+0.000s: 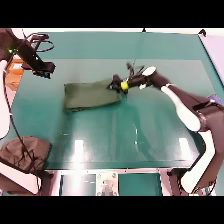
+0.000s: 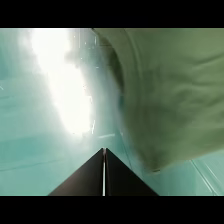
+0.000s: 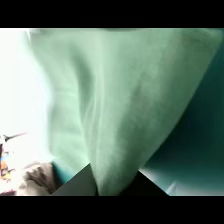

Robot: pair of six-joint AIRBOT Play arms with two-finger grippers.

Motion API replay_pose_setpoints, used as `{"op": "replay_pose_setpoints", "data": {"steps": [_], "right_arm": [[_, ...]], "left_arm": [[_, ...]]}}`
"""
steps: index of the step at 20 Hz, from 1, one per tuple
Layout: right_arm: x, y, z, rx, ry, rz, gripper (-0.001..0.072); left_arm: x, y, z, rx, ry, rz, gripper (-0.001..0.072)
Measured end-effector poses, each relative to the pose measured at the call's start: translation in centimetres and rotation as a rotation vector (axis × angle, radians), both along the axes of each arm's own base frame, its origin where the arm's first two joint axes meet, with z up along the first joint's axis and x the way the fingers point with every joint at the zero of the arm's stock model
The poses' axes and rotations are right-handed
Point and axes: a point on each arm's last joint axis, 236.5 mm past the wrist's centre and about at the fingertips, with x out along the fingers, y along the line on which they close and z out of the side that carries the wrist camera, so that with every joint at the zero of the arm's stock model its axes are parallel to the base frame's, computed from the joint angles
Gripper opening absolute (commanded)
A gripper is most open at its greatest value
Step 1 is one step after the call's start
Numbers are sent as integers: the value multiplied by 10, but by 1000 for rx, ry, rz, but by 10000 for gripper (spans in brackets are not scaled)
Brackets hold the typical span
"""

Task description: Fold the shirts.

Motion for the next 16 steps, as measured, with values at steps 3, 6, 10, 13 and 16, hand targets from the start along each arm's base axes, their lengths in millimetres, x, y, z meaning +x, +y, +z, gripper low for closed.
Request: {"op": "replay_pose_setpoints", "data": {"steps": [3,6,10,13,16], "right_arm": [[24,-45,79,-42,-135,-47,20],[33,-126,144,-149,-225,-135,21],[21,-256,202,-279,-266,-325,20],[-8,-357,226,-349,-239,-501,21],[-51,-440,238,-411,-180,-670,21]], "left_arm": [[0,0,0,0,0,0,27],[0,0,0,-1,0,0,26],[0,-3,0,-12,1,-2,27],[0,-4,0,-16,0,-2,27],[0,-4,0,-16,0,-1,27]]}}
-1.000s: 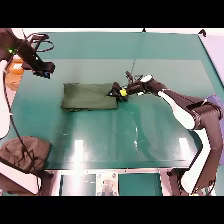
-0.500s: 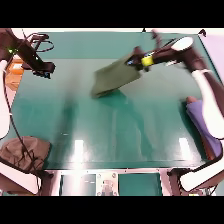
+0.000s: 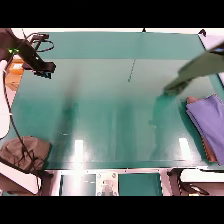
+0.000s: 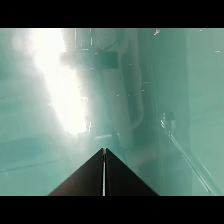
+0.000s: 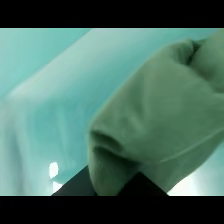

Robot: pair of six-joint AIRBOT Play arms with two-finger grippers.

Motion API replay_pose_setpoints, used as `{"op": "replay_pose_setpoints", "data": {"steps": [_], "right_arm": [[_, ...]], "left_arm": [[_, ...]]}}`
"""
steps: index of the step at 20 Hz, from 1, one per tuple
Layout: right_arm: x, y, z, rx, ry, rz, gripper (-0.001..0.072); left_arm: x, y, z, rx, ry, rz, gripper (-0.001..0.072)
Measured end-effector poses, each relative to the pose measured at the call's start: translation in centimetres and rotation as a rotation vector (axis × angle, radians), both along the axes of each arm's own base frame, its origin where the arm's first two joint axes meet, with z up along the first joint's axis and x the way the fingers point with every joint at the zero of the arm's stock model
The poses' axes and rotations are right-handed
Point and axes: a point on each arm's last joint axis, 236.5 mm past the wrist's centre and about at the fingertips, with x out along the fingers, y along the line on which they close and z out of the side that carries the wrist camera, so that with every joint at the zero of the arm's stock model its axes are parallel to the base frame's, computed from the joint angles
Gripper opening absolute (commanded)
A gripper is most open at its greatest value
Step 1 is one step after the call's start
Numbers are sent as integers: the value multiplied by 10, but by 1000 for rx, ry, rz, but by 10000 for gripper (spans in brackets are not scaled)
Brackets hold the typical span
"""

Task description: Fold the shirts.

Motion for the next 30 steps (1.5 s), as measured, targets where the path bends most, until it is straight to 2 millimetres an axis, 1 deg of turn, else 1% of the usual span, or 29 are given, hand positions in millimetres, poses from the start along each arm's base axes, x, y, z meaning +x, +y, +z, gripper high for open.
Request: {"op": "replay_pose_setpoints", "data": {"steps": [1,3,4,6,8,10,12,16,18,19,20,21,22,24,26,27,28,29,30], "right_arm": [[-16,-21,2,-11,18,-54,21],[-56,-62,0,-43,90,-168,20],[-76,-78,-3,-61,136,-221,21],[-116,-103,-14,-90,246,-305,20],[-150,-117,-22,-115,338,-386,20],[-179,-124,-37,-120,440,-454,21],[-205,-121,-58,-100,544,-505,20],[-258,-101,-116,-19,790,-576,21],[-280,-90,-142,12,903,-588,22],[-290,-86,-155,20,953,-590,68],[-297,-84,-165,22,984,-595,317],[-303,-82,-173,23,1013,-596,549],[-307,-80,-180,23,1030,-594,563],[-310,-83,-187,12,1041,-600,562],[-305,-92,-182,-11,1018,-617,550],[-300,-99,-176,-27,992,-628,436],[-291,-105,-168,-40,957,-634,173],[-277,-112,-156,-56,897,-636,23],[-258,-117,-143,-73,819,-630,23]], "left_arm": [[0,0,0,0,0,0,27],[0,-1,0,-3,0,-1,27],[0,-1,0,-3,0,-1,27],[0,-1,0,-6,0,-1,27],[0,-4,0,-15,0,-4,27],[0,-7,1,-27,0,-6,27],[0,-10,1,-43,0,-10,27],[-1,-14,2,-59,1,-15,27],[-1,-15,2,-62,4,-17,27],[-2,-16,2,-65,4,-18,27],[-2,-16,2,-65,4,-18,27],[-2,-16,2,-67,4,-19,27],[-2,-16,2,-67,4,-19,27],[-1,-16,2,-67,4,-20,27],[-1,-16,2,-67,2,-19,27],[-1,-16,2,-67,1,-19,26],[-1,-17,2,-67,0,-19,26],[-1,-17,2,-67,0,-19,26],[-1,-17,2,-69,0,-19,26]]}}
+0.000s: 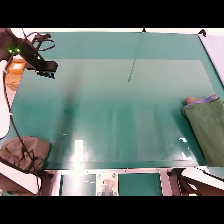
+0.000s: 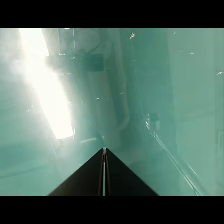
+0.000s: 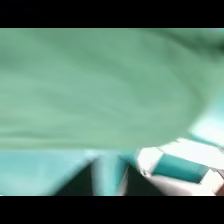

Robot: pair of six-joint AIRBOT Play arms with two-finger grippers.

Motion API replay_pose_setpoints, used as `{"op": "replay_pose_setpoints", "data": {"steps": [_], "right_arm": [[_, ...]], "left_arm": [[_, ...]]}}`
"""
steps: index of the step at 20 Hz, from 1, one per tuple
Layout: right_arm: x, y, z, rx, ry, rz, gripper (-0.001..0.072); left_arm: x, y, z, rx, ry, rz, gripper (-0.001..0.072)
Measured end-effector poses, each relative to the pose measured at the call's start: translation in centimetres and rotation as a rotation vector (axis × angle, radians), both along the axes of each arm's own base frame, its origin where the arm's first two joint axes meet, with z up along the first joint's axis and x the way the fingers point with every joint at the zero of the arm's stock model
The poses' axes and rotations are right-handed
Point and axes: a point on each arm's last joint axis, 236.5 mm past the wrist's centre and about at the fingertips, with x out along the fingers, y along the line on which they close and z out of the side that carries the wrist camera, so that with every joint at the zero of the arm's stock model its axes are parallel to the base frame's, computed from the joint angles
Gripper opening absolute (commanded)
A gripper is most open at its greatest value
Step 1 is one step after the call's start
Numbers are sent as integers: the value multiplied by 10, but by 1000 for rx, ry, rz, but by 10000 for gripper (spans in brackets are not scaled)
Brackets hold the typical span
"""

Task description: Fold the shirts.

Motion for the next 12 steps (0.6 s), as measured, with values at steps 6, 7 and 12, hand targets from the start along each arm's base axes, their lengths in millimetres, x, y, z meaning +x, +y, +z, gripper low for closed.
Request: {"op": "replay_pose_setpoints", "data": {"steps": [6,7,12], "right_arm": [[127,28,66,-117,-390,258,19],[142,44,69,-113,-425,316,19],[170,152,50,-57,-496,626,19]], "left_arm": [[-16,-14,3,-64,62,4,26],[-20,-22,6,-91,69,1,25],[-59,-55,38,-168,21,-18,26]]}}
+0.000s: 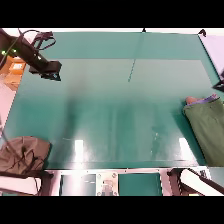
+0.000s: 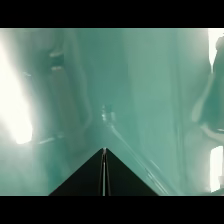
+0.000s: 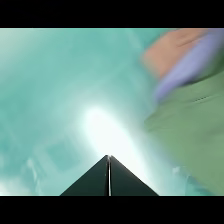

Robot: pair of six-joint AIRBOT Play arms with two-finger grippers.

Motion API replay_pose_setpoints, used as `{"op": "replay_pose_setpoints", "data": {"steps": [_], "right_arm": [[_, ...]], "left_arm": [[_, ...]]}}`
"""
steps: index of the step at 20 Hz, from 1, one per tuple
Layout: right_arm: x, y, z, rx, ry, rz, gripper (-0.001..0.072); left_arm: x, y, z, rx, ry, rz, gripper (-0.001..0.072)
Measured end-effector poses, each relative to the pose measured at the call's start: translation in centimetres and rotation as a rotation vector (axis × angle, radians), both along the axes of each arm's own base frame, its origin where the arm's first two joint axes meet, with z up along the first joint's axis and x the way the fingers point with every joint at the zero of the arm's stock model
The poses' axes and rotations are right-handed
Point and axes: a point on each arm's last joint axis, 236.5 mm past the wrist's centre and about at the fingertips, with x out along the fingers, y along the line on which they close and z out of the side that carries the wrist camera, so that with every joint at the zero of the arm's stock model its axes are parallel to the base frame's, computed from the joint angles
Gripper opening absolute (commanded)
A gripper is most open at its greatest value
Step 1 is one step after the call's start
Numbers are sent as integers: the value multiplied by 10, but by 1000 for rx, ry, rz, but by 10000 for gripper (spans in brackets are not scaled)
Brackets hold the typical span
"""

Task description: Fold the shirts.

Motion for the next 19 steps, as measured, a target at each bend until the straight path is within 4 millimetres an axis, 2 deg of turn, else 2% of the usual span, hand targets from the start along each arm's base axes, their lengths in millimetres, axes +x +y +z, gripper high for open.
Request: {"op": "replay_pose_setpoints", "data": {"steps": [2,4,6,8,10,12,19], "right_arm": [[-14,46,-22,10,17,114,20],[-38,86,-49,18,43,219,21],[-64,117,-76,28,69,303,21],[-85,136,-98,28,87,365,22],[-98,147,-111,29,100,404,21],[-107,154,-120,33,116,431,21],[-117,159,-128,34,132,453,21]], "left_arm": [[-31,-10,4,-15,-8,4,26],[-71,-20,3,-35,-9,18,25],[-108,-22,-5,-50,-14,54,26],[-138,-25,-15,-71,-20,75,27],[-156,-24,-21,-81,-30,92,27],[-166,-24,-26,-87,-32,99,27],[-170,-24,-30,-99,-52,117,27]]}}
